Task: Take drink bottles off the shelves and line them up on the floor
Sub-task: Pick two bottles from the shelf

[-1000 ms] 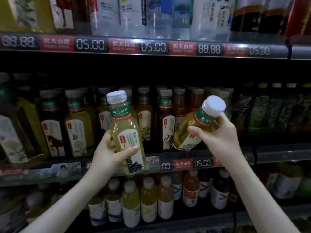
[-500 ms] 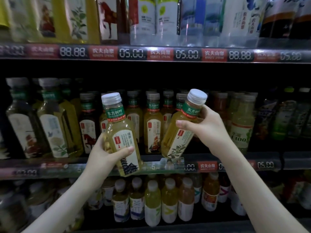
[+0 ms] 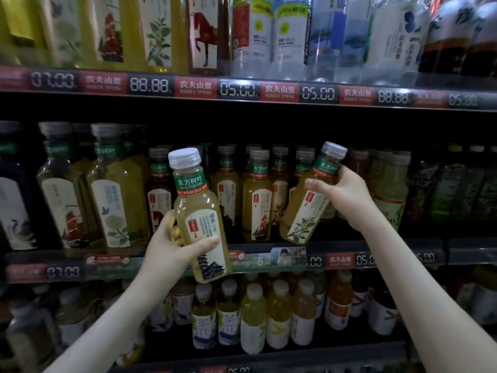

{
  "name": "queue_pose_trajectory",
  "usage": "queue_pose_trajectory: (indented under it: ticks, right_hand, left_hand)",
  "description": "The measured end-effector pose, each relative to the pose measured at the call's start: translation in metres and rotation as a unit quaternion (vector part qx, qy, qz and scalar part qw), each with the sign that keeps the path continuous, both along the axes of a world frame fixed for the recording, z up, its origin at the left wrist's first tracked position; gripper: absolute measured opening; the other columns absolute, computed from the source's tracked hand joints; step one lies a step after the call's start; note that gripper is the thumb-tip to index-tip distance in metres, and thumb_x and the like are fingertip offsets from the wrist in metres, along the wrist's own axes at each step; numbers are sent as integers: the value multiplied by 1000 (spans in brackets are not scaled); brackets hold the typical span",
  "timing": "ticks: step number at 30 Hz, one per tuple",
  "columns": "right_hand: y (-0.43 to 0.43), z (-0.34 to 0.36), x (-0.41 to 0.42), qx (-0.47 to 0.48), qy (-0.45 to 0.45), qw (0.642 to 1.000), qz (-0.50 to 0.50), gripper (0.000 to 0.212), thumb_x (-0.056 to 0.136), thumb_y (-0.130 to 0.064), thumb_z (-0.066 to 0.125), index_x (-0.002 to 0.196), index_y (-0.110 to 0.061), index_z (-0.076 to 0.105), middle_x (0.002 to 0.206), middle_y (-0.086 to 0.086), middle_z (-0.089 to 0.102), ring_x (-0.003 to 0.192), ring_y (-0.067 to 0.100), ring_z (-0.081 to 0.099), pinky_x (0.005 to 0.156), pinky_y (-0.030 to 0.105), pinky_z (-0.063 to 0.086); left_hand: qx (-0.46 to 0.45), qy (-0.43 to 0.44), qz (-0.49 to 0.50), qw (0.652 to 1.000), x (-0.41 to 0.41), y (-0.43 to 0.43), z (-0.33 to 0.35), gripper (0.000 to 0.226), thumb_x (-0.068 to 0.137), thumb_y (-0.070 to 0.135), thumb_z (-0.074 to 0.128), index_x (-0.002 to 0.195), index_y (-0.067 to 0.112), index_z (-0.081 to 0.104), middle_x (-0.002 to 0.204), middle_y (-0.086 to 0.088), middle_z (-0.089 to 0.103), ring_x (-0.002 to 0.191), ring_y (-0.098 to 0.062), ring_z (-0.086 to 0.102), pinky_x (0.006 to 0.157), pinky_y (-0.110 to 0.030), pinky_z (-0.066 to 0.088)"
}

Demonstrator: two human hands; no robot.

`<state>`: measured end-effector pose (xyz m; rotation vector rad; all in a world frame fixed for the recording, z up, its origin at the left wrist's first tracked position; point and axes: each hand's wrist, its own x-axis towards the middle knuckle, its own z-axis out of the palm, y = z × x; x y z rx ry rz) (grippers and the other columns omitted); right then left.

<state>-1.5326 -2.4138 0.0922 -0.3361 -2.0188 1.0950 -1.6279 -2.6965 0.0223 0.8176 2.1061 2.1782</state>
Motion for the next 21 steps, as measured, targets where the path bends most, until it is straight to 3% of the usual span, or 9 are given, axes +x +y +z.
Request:
queue_pose_trajectory:
  ticks: [5,8,12,21]
  right_hand:
    - [-3,-1,7,16,1,1000,-13,37,79,-25,75,110,-19,56,104,-4,65,97,16,62,69,26,48]
    - [-16,-2,4,51,-5,999,5,47,77,-25,77,118,-20,54,105,-8,61,93,7,58,76,26,48]
    - [-28,0,-11,48,2,999,26,45,79,-25,75,117,-23,52,99,-16,58,86,-7,52,69,15,41]
    - [-22,1,-23,45,-40,998,13,47,81,-27,74,121,-15,52,107,-4,60,95,11,56,71,22,43]
  left_hand:
    - [19,-5,-3,1000,-1,-9,-1,58,58,23,81,111,23,56,100,2,71,90,-11,70,74,-32,56]
    - [16,-8,-4,1000,-1,-11,-3,60,58,24,81,112,24,56,101,2,71,90,-10,69,74,-31,55]
    - [8,-16,-12,1000,0,-15,-4,63,55,27,81,113,27,55,100,4,72,91,-10,69,76,-32,55]
    - [-4,-29,-14,999,2,-25,-2,61,58,22,82,112,29,54,96,9,72,88,-6,69,71,-25,53]
